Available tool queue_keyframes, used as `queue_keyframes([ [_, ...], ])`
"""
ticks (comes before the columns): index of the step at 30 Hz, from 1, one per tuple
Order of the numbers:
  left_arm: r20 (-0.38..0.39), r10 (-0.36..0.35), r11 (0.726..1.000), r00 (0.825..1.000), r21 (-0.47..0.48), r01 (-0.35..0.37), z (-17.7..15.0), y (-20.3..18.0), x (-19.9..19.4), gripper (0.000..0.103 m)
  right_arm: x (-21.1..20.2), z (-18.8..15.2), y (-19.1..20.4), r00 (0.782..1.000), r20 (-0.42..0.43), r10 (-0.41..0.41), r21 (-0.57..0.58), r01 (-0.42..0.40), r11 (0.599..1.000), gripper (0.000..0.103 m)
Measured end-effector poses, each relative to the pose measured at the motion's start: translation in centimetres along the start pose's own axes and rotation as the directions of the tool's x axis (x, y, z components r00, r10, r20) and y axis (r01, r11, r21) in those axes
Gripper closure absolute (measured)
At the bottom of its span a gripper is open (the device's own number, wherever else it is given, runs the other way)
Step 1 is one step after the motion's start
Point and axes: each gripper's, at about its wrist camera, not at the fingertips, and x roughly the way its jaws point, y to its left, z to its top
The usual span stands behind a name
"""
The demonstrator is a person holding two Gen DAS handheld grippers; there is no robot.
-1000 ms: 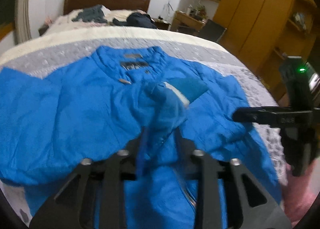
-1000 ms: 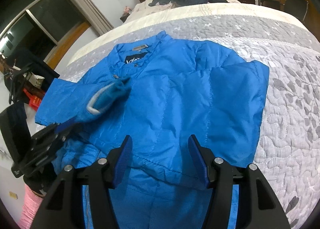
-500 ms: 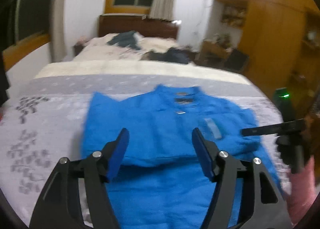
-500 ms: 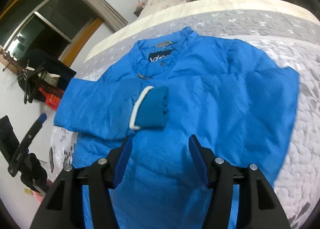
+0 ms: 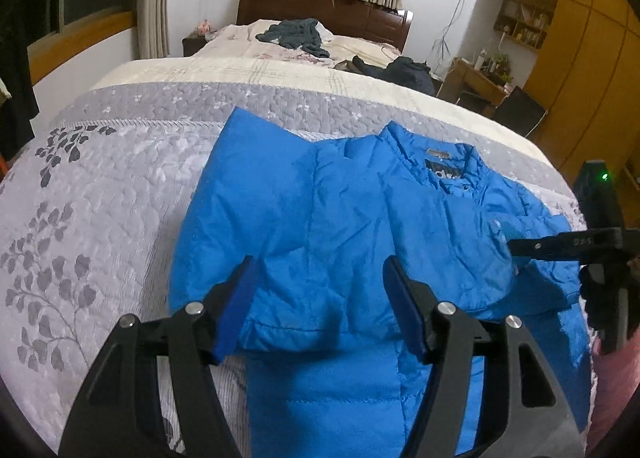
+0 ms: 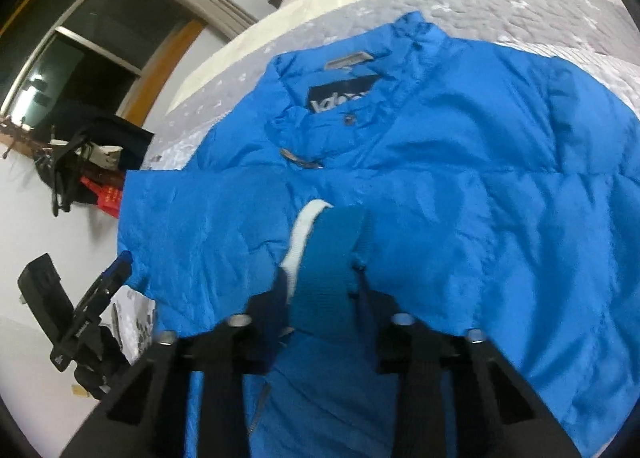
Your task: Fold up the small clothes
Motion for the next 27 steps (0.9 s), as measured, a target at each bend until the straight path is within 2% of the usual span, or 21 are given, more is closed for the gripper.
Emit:
queue_keyframes([
  [5,0.042,-0.046,0.997,0.998,-0.059,0.049,0.5,1.3,-2.3,0.039,-2.3,-0.3,0.5,0.998,0.056,0.003,-0.036,-0.001,0.999,0.087],
  [11,0.068,-0.027,0.997,0.997,-0.067,0.032,1.2,1.3,-3.2,0.038,-7.7,-1.1,-0.4,0.987,0.154,-0.045,-0.033,0.051,0.998,0.087],
  [19,0.014,-0.017,1.0,1.0,-0.008,0.017,1.6,-1.1,-0.4,0.038,-13.1,-2.1,-4.3,0.971,0.227,-0.073,0.045,0.065,0.997,0.087],
  [22,-0.022,-0.003,1.0,1.0,0.022,0.004,1.4,-2.0,1.5,0.038,-13.6,-2.2,-5.2,0.965,0.242,-0.097,0.06,0.085,0.995,0.087],
  [27,-0.087,0.037,0.999,0.996,0.036,-0.034,0.7,-1.9,4.8,0.039,-11.8,-2.3,-8.0,0.97,0.193,-0.146,0.115,0.125,0.985,0.087],
])
